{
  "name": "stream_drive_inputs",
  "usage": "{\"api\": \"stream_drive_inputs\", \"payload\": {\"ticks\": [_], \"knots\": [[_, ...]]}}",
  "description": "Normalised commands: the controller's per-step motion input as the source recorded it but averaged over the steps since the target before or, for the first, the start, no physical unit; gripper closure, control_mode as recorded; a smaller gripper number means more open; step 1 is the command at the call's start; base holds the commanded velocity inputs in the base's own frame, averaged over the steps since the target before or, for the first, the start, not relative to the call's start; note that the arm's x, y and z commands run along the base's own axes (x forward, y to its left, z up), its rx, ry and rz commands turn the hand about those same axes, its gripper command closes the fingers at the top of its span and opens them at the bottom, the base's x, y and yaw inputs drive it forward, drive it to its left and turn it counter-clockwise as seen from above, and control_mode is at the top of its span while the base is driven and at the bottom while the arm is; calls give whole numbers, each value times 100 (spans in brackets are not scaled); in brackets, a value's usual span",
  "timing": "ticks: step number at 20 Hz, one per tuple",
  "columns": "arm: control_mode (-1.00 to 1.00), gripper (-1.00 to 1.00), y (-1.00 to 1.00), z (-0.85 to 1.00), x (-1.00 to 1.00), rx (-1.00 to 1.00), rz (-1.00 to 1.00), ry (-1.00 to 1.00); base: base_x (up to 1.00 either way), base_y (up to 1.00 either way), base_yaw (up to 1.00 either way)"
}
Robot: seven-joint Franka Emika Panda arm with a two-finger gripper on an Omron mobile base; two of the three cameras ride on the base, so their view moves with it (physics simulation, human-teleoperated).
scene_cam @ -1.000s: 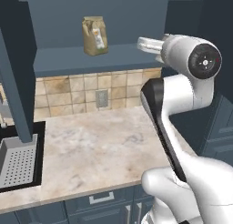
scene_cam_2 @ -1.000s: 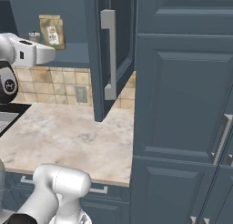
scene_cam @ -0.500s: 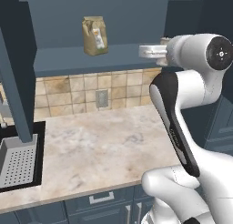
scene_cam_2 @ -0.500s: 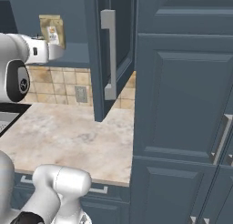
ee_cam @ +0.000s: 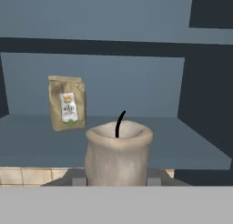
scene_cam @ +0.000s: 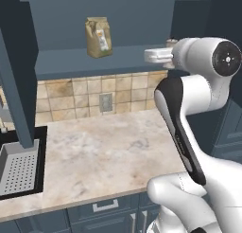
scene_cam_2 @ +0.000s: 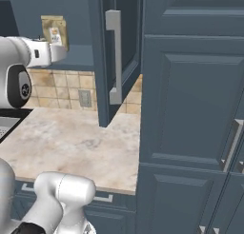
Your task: Pick the candle and candle from the dining table and place them in the open cabinet. Close the cabinet after placing the objects.
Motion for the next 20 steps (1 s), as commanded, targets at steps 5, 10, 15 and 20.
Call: {"api": "stream_drive_inputs", "payload": {"ticks": [5, 10, 15, 20], "knots": [[-100, 100, 0, -2, 42, 0, 0, -3, 0, 0, 0], [-100, 100, 0, 0, 66, 0, 0, 0, 0, 0, 0], [-100, 100, 0, 0, 71, 0, 0, 2, 0, 0, 0], [-100, 100, 0, -17, 55, 0, 0, 1, 0, 0, 0]]}}
